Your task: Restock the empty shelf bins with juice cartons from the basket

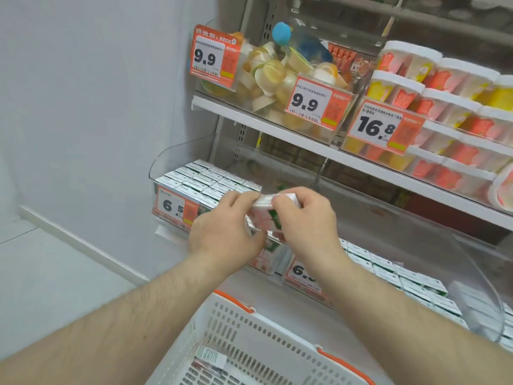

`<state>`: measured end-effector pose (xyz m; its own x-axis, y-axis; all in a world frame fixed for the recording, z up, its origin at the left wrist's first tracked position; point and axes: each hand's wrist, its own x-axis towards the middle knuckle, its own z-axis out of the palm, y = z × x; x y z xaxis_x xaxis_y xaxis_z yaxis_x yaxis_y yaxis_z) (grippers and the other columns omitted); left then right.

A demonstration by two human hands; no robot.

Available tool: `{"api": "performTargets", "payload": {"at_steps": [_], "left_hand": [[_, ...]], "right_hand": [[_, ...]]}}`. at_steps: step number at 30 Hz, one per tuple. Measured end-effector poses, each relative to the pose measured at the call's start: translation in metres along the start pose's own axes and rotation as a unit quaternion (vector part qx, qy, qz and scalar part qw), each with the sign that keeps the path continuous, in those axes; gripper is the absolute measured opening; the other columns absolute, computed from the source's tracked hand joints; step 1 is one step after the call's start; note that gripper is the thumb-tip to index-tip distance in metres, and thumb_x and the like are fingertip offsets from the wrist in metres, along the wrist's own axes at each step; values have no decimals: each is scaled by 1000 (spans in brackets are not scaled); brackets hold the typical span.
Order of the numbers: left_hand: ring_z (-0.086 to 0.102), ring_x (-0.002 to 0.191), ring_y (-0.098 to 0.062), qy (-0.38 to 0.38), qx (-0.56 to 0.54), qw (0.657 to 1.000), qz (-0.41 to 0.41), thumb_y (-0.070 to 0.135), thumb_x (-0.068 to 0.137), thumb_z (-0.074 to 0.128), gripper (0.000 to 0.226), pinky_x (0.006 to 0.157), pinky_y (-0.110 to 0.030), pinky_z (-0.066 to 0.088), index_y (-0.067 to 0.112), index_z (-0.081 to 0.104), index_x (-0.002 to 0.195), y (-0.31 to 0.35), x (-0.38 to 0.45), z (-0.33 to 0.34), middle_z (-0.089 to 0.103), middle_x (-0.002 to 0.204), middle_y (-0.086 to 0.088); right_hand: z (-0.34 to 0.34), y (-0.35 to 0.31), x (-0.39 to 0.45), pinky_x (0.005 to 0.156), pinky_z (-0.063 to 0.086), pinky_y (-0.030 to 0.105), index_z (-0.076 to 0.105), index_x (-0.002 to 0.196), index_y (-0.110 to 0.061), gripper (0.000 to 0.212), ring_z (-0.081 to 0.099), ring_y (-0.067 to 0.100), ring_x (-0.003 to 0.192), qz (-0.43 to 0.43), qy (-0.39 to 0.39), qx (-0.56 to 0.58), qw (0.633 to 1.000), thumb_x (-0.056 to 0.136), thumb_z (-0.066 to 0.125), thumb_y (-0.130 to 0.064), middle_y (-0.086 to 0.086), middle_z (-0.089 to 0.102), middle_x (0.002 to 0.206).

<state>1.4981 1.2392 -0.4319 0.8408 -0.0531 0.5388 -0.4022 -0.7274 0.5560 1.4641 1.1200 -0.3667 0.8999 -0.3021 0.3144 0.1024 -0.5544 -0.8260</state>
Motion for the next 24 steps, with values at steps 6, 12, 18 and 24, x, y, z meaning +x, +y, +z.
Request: {"api": "performTargets", "payload": {"at_steps": [6,12,18,24], "left_hand": [[58,96,-13,-60,-135,976,-157,34,79,68,28,85,-31,47,37,59,105,-17,18,-2,55,112,18],[57,91,0,-90,-270,934,-218,27,79,70,20,78,-22,41,31,65,98,-27,25,18,61,100,20],[61,92,-5,-64,-378,878,-286,21,78,72,14,75,-27,47,28,67,89,-34,30,26,66,100,16],[63,91,-13,-65,-422,845,-323,18,79,73,13,78,-31,50,25,69,89,-34,34,28,68,98,6]], "right_hand": [[8,-8,93,78,47,34,65,95,-23,22,57,27,88,-69,3,-256,964,85,52,-37,-3,63,86],[55,20,163,72,49,30,68,92,-11,30,60,30,78,2,-58,-419,906,79,49,-29,7,64,84],[81,47,191,74,42,34,58,121,-5,31,53,29,91,129,-213,-379,891,98,41,-18,14,55,115],[90,48,197,80,46,34,55,123,9,31,56,42,93,181,-265,-364,874,101,52,-13,30,64,104]]}}
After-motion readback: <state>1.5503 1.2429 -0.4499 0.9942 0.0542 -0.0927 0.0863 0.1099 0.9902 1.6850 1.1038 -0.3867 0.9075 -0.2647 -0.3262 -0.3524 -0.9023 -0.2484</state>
